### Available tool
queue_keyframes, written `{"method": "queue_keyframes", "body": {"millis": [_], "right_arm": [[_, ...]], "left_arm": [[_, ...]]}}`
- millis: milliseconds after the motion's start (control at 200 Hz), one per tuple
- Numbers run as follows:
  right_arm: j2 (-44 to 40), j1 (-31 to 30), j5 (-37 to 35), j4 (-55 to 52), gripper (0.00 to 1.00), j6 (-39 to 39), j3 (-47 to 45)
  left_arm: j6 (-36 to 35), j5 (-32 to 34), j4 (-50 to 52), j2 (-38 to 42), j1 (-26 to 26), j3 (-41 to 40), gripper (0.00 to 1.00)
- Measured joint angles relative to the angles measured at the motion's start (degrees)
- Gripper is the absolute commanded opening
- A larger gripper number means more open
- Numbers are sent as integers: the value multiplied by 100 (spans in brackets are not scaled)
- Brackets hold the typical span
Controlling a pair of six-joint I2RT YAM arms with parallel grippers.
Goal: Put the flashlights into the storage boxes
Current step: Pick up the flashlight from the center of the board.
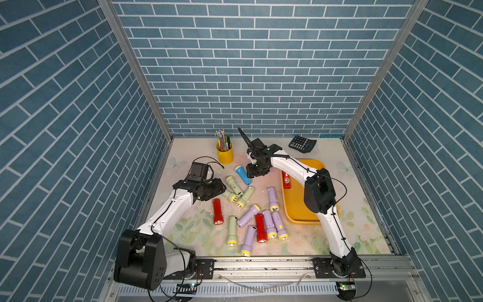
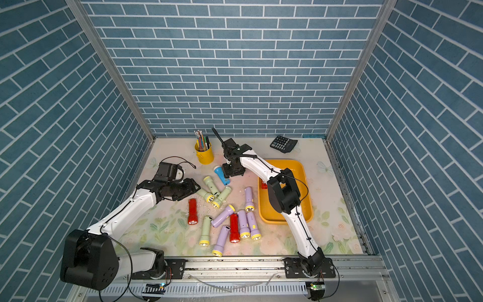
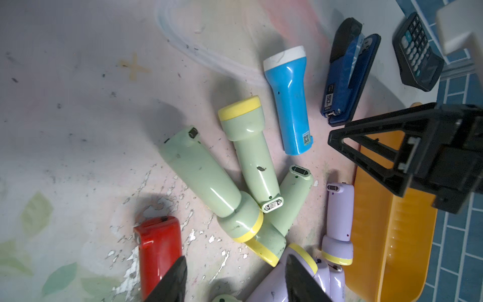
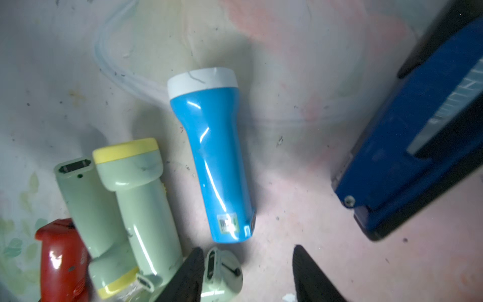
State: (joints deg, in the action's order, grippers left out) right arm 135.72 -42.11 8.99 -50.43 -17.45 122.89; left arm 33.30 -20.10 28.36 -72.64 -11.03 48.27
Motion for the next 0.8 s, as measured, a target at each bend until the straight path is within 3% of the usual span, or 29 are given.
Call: {"method": "queue_keyframes", "body": {"millis": [175, 800], "right_arm": [[588, 0, 179, -33, 56, 271, 544], [1366, 0, 232, 44, 52, 682, 1519]], "left_arm": [[-9, -22, 87, 9, 138, -39, 61], [-9, -33, 94, 0, 170, -39, 61]]}}
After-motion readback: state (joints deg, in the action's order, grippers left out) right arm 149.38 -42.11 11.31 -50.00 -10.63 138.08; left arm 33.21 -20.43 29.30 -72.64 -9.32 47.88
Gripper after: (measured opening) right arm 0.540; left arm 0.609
